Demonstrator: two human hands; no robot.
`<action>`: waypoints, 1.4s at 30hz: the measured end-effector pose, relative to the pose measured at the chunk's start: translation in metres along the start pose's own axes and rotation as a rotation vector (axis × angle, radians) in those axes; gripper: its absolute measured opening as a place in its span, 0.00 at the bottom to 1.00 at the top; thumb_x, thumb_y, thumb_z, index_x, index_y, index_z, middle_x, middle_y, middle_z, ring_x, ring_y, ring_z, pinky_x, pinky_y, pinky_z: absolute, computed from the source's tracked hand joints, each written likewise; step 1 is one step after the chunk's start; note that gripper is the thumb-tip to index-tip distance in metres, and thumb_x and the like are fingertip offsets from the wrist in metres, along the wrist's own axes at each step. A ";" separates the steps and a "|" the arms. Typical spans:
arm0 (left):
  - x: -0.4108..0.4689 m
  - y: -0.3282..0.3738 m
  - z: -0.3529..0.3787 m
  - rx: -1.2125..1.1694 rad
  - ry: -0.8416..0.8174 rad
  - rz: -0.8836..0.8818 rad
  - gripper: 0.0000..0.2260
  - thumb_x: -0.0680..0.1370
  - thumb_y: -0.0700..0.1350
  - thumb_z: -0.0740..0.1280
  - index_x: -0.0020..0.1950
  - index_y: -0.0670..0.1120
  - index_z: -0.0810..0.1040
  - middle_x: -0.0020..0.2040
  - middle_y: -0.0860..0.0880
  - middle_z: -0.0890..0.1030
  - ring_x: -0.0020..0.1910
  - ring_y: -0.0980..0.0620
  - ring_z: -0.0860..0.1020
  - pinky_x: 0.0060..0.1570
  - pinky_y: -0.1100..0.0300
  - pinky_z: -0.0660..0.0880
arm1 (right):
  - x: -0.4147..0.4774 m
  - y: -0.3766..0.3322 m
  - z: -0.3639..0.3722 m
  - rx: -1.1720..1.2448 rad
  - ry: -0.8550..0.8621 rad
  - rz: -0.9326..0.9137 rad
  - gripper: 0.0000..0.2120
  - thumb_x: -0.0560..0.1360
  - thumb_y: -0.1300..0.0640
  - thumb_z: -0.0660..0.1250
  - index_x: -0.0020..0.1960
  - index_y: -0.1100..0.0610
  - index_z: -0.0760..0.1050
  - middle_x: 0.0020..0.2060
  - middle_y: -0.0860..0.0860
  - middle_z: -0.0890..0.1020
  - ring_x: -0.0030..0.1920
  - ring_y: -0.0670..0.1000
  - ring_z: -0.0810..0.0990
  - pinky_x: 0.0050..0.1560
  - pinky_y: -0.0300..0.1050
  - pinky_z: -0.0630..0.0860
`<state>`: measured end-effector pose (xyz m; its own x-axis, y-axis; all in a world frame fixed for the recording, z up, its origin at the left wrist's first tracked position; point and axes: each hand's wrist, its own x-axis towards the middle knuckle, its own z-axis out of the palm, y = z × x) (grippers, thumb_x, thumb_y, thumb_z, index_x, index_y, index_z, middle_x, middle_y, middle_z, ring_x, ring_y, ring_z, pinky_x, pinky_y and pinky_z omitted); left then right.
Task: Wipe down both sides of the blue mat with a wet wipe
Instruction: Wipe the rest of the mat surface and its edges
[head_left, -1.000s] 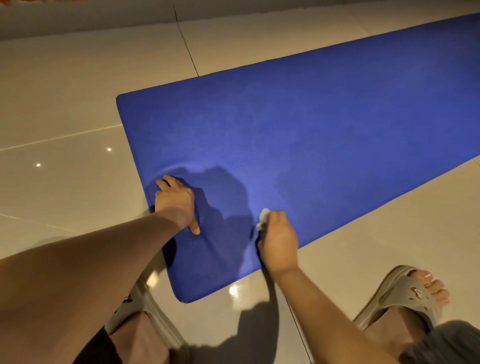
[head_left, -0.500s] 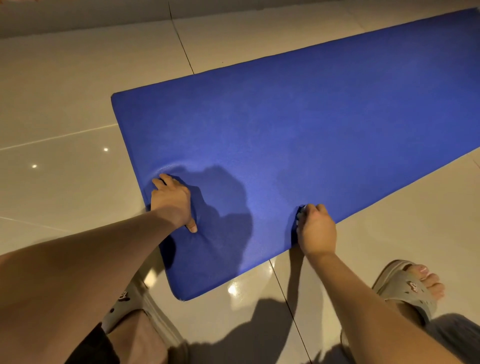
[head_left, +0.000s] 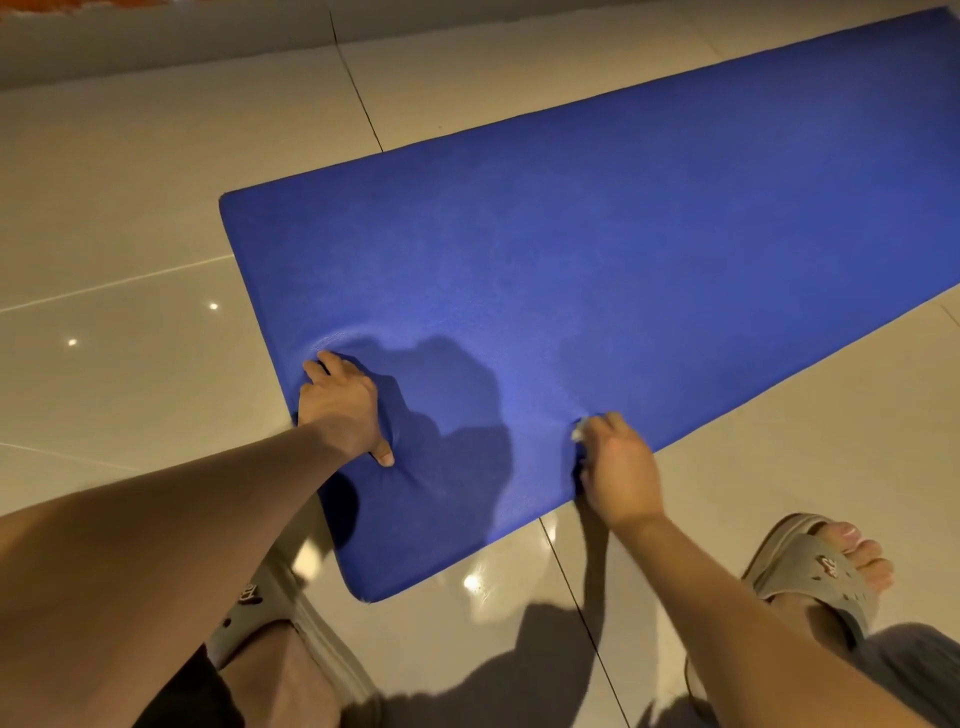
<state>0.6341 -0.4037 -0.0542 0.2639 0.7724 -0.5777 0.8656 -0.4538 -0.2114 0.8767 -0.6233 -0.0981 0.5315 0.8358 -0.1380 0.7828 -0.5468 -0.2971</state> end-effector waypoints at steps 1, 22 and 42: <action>-0.001 0.000 0.000 0.004 0.010 0.000 0.67 0.56 0.70 0.79 0.78 0.33 0.53 0.78 0.32 0.55 0.76 0.32 0.59 0.63 0.47 0.75 | 0.006 0.008 -0.006 0.000 0.029 0.082 0.13 0.66 0.71 0.66 0.48 0.60 0.77 0.46 0.57 0.77 0.40 0.64 0.77 0.34 0.50 0.70; 0.002 -0.013 0.017 -0.119 0.076 0.034 0.66 0.57 0.70 0.79 0.81 0.39 0.49 0.81 0.38 0.49 0.79 0.36 0.51 0.68 0.44 0.70 | -0.016 0.010 -0.003 0.092 0.079 0.269 0.08 0.72 0.66 0.65 0.51 0.60 0.75 0.49 0.59 0.78 0.42 0.65 0.77 0.37 0.49 0.66; -0.087 0.009 0.060 0.155 -0.003 0.178 0.48 0.75 0.66 0.67 0.82 0.42 0.45 0.79 0.35 0.49 0.76 0.35 0.58 0.71 0.48 0.67 | -0.036 -0.023 0.004 0.237 0.033 0.291 0.06 0.77 0.62 0.64 0.51 0.58 0.78 0.53 0.58 0.79 0.49 0.62 0.79 0.43 0.47 0.70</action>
<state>0.5937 -0.5015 -0.0536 0.4052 0.6731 -0.6186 0.7296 -0.6458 -0.2248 0.8388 -0.6404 -0.0899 0.7338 0.6427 -0.2200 0.5023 -0.7314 -0.4612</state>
